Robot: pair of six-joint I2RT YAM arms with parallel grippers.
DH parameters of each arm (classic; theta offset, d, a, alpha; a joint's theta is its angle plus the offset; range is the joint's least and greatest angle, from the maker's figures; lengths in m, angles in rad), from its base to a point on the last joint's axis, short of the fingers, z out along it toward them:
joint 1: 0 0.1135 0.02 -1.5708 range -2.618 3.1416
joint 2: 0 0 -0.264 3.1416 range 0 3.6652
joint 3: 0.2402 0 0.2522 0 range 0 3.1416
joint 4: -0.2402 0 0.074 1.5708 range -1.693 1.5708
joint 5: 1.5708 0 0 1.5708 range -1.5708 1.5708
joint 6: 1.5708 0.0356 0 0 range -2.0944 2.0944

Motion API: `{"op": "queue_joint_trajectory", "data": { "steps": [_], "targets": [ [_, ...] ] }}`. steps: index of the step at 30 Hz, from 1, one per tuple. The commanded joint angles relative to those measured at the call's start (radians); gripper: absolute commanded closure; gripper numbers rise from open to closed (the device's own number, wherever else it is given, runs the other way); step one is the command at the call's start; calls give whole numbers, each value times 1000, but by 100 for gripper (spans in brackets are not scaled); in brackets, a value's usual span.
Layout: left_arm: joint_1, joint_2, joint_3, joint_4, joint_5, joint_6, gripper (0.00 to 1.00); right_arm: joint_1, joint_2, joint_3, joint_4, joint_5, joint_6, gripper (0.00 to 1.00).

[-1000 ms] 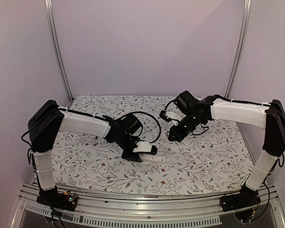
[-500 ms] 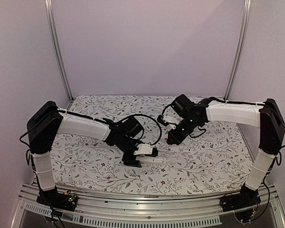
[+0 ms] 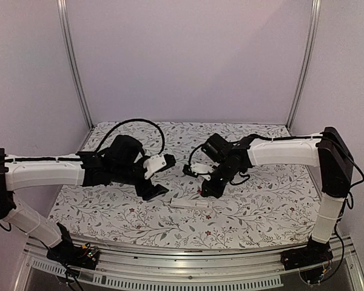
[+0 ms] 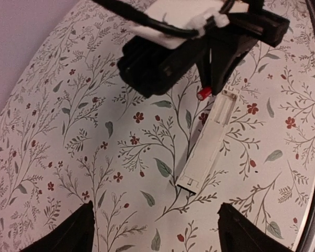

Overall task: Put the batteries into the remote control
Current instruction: Load the battery into the battery compartment.

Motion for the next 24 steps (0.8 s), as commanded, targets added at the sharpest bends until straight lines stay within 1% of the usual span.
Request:
{"op": "queue_joint_trajectory", "data": {
  "steps": [1,4,6,7,10,13,16,20,24],
  "targets": [
    [57,-150,-108,78,-79,-182,18,35,39,49,-18,82,-87,99],
    [85,-264,-186,125,-123,-213,14,55,51,50,-33,99,-90,98],
    [94,-326,-224,159,-173,-223,7,79,58,47,-43,131,-93,97],
    [100,-351,-232,172,-199,-229,5,83,64,46,-50,150,-94,97],
    [130,-398,-232,172,-235,-250,3,86,79,46,-65,196,-88,96],
    [149,-424,-236,172,-252,-259,1,88,83,53,-78,190,-83,96],
    [155,-429,-241,173,-269,-264,0,99,84,53,-80,199,-81,95],
    [166,-414,-229,155,-236,-281,0,103,88,59,-88,202,-86,93],
    [173,-414,-224,144,-235,-282,0,109,88,55,-97,202,-89,90]
  ]
}}
